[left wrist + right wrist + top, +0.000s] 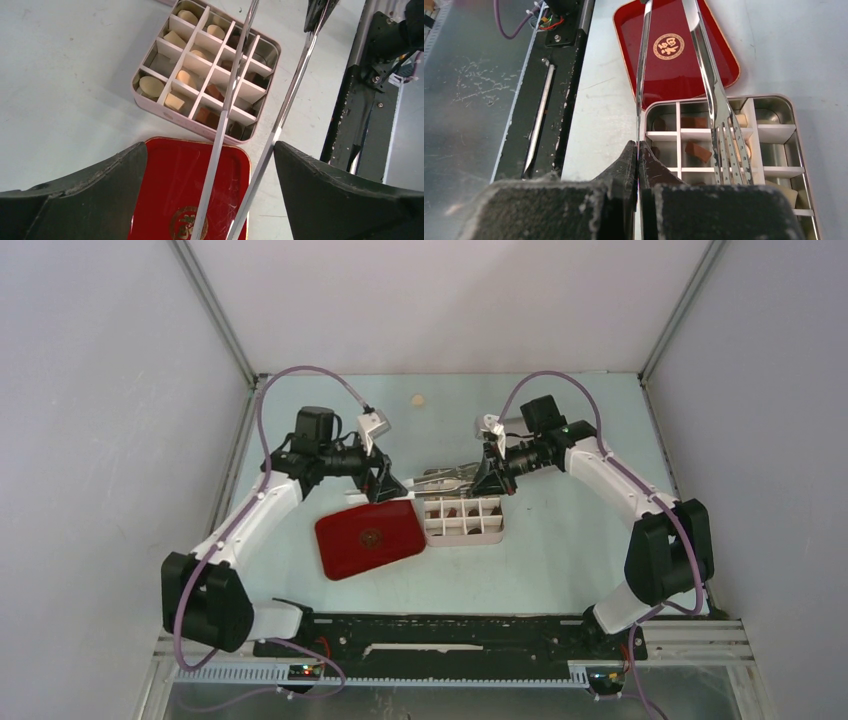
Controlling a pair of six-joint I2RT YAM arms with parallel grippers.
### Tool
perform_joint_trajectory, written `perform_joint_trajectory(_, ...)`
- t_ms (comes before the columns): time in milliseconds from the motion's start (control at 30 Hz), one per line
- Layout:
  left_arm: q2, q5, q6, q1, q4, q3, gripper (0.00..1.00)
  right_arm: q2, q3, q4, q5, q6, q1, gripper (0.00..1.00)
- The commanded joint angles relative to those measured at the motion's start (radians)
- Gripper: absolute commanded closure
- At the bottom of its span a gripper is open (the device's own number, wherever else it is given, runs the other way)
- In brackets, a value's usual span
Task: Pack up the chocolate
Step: Pick up the clamp from the center of the board.
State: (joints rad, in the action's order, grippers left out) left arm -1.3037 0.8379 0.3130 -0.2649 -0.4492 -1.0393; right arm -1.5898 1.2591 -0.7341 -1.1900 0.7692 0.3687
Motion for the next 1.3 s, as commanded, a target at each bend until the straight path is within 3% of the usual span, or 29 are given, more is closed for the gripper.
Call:
perform_joint_trajectory(0,-0.036,0.069,0.032,-0.017,0.029,-0.021,0.00,0.021,0.010,0.017,-0.131,-0.014,-0.004,1.00)
perform_joint_trajectory(100,-0.083,0.122,0.109,-0.030,-0.062,-0.067,0.01,0.018,0.010,0.031,-0.165,-0.042,-0.020,1.00)
perform_joint_trajectory(233,-0.156,0.245,0.267,-0.040,-0.283,-0.154,0.09,0.008,0.010,0.064,-0.184,-0.094,-0.047,1.00)
perform_joint_trajectory(333,-0.188,0.256,0.353,-0.054,-0.385,-0.196,0.14,-0.010,0.010,0.073,-0.200,-0.109,-0.061,1.00)
perform_joint_trajectory(533,-0.223,0.264,0.353,-0.064,-0.393,-0.225,0.31,-0.035,0.010,0.100,-0.209,-0.148,-0.069,1.00)
perform_joint_trajectory(733,-0.205,0.213,0.256,-0.063,-0.296,-0.232,0.48,-0.047,0.010,0.099,-0.187,-0.159,-0.069,0.97)
perform_joint_trajectory(833,-0.201,0.167,0.243,-0.063,-0.293,-0.242,0.52,-0.048,0.010,0.102,-0.168,-0.167,-0.070,0.86)
perform_joint_trajectory(1000,-0.218,0.064,0.359,-0.057,-0.452,-0.304,0.57,0.000,0.058,0.042,-0.035,-0.145,-0.117,0.55)
perform_joint_trajectory(1167,-0.205,-0.036,0.466,-0.010,-0.547,-0.344,0.59,0.062,0.117,-0.076,-0.094,-0.116,-0.291,0.41)
perform_joint_trajectory(1267,-0.237,-0.183,0.366,0.001,-0.470,-0.383,0.59,0.077,0.117,-0.092,-0.093,-0.120,-0.337,0.39)
